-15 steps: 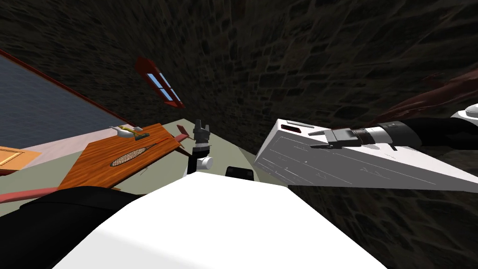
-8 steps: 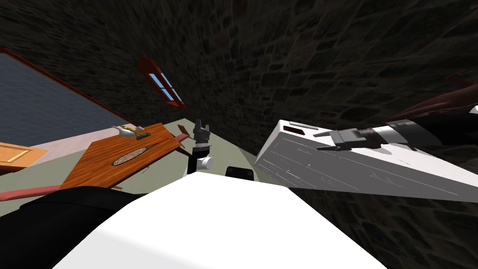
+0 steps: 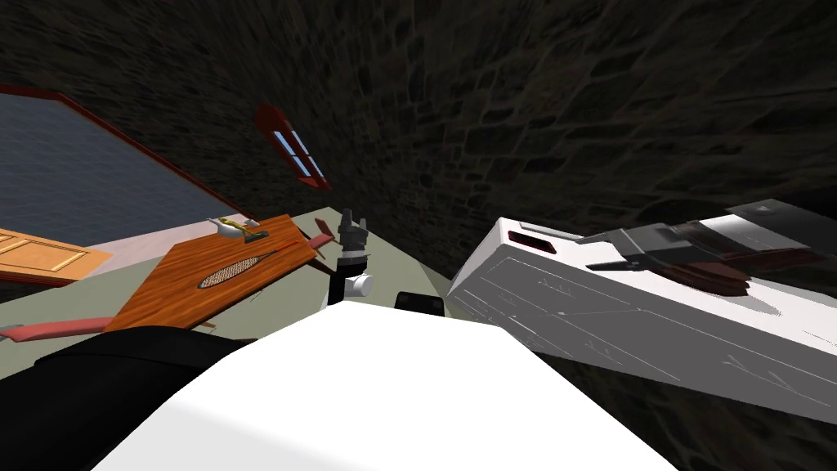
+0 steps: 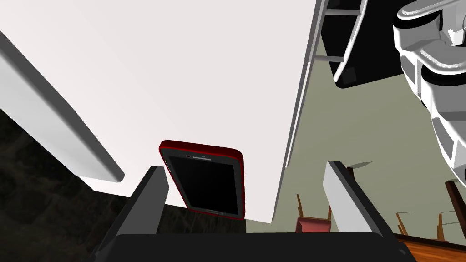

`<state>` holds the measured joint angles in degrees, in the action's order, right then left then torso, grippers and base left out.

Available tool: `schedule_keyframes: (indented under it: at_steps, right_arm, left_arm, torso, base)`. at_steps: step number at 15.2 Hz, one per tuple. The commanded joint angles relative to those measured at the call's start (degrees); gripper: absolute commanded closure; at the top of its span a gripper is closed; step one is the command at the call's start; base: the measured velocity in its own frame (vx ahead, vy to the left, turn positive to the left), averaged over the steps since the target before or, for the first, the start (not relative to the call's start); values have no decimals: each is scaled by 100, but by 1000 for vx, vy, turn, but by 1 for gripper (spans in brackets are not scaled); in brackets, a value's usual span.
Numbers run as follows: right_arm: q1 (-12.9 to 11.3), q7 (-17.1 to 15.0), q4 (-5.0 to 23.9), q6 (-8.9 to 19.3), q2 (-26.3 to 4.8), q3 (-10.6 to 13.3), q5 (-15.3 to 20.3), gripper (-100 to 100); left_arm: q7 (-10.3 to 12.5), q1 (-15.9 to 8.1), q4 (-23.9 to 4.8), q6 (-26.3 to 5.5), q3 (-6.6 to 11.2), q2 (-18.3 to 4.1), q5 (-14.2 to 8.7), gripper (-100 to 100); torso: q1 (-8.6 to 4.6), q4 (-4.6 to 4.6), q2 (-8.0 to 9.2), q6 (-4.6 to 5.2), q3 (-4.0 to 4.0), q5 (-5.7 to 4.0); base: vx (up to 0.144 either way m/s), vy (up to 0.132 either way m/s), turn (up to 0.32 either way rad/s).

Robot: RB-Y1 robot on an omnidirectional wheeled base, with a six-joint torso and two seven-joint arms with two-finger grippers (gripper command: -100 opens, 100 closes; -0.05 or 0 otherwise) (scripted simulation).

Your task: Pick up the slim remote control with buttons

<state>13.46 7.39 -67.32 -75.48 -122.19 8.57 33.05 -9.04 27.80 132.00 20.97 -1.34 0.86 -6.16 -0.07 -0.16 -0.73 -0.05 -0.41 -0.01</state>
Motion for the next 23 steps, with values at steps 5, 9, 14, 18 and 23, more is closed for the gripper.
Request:
schedule_keyframes:
  at_steps: [5, 9, 14, 18, 23]
  right_arm:
    - [347, -37, 415, -302, -523, 286, 369, -100]
    - [474, -48, 514, -399, -617, 444, 498, -100]
    - [700, -45, 557, -461, -590, 477, 557, -100]
    - [702, 11, 553, -289, -398, 568, 636, -100]
    - [699, 17, 549, -257, -384, 581, 642, 100]
  left_arm:
    - [0, 1, 1, 0, 1, 0, 0, 0]
    - [0, 1, 1, 0, 1, 0, 0, 0]
    - [0, 0, 0, 0, 0, 0, 0, 0]
    - [0, -2, 0, 0, -1, 1, 0, 0]
    - [0, -2, 0, 0, 0, 1, 0, 0]
  torso:
    - [-4, -15, -48, -1, -31, -3]
    - [-6, -10, -23, 1, -18, -5]
    - [-7, 1, 13, 4, 5, -6]
    - [33, 17, 80, 6, 44, 3]
    - [24, 19, 81, 6, 46, 3]
  base:
    - [259, -40, 133]
    - [188, -52, 76]
    - [114, -48, 64]
    - [-31, 39, 33]
    - [-2, 2, -1]
